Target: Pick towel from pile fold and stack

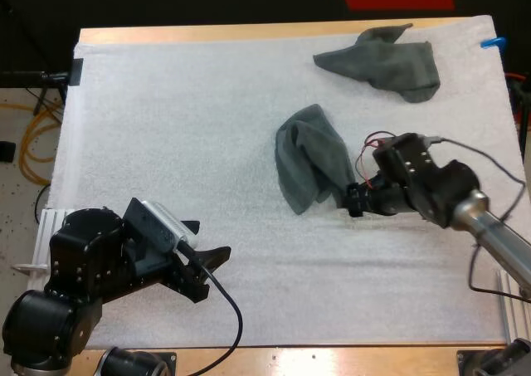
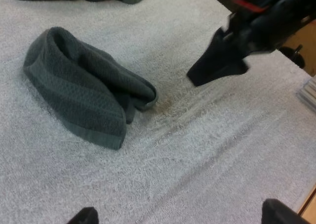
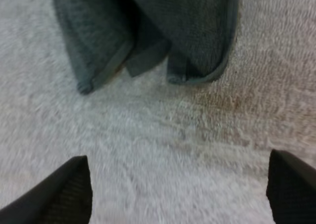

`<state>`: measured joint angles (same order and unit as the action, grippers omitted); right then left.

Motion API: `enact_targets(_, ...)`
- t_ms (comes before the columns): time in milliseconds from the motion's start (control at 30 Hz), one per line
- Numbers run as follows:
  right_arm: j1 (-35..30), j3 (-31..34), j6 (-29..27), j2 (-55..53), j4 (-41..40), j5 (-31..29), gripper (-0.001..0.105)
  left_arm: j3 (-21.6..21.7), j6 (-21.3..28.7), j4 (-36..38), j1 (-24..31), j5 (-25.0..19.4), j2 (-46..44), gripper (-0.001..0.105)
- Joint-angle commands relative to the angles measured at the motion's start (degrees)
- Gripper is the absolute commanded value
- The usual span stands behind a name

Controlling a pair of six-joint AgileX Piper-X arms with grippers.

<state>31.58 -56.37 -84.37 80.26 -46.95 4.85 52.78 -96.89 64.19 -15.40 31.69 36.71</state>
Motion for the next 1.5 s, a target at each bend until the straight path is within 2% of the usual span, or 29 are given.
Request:
enact_targets(0, -0.07, 0.03, 1.74, 1.98, 2.49, 0.16, 0.070, 0.41, -0.07, 0.19, -0.21, 0.44, 0.01, 0.063)
enact_targets(300, -0.07, 0.03, 8.17, 13.95, 11.22, -1.25, 0.070, 0.41, -0.07, 0.26, -0.21, 0.44, 0.01, 0.063)
enact_targets(533, -0.07, 0.03, 8.74, 18.38, 13.68, -2.49, 0.067, 0.41, -0.07, 0.26, -0.21, 0.44, 0.01, 0.063)
enact_targets(700, -0.18, 0.03, 8.74, 19.25, 16.26, -5.97, 0.039, 0.41, -0.07, 0.26, -0.21, 0.44, 0.01, 0.063)
enact_targets(767, -0.52, 0.03, 8.74, 19.25, 17.74, -5.98, 0.035, 0.41, -0.07, 0.26, -0.21, 0.44, 0.01, 0.063)
enact_targets(967, -2.98, 0.03, 8.74, 20.08, 18.10, -5.39, 0.034, 0.41, -0.07, 0.26, -0.21, 0.44, 0.01, 0.063)
enact_targets(1033, -3.86, 0.03, 8.74, 20.46, 17.92, -4.85, 0.028, 0.41, -0.07, 0.26, -0.21, 0.44, 0.01, 0.063)
enact_targets(1100, -4.70, 0.03, 8.74, 20.70, 17.93, -2.90, 0.009, 0.41, -0.07, 0.26, -0.21, 0.44, 0.01, 0.063)
enact_targets(1167, -4.76, 0.03, 8.74, 20.69, 17.93, -2.00, 0.000, 0.41, -0.07, 0.26, -0.21, 0.44, 0.01, 0.063)
enact_targets(1367, -4.54, 0.03, 5.98, 19.02, 17.93, 3.12, 0.000, 0.41, -0.07, 0.26, -0.21, 0.44, 0.01, 0.063)
enact_targets(1467, -3.96, 0.03, 2.95, 15.02, 17.93, 3.19, 0.000, 0.41, -0.07, 0.26, -0.21, 0.44, 0.01, 0.063)
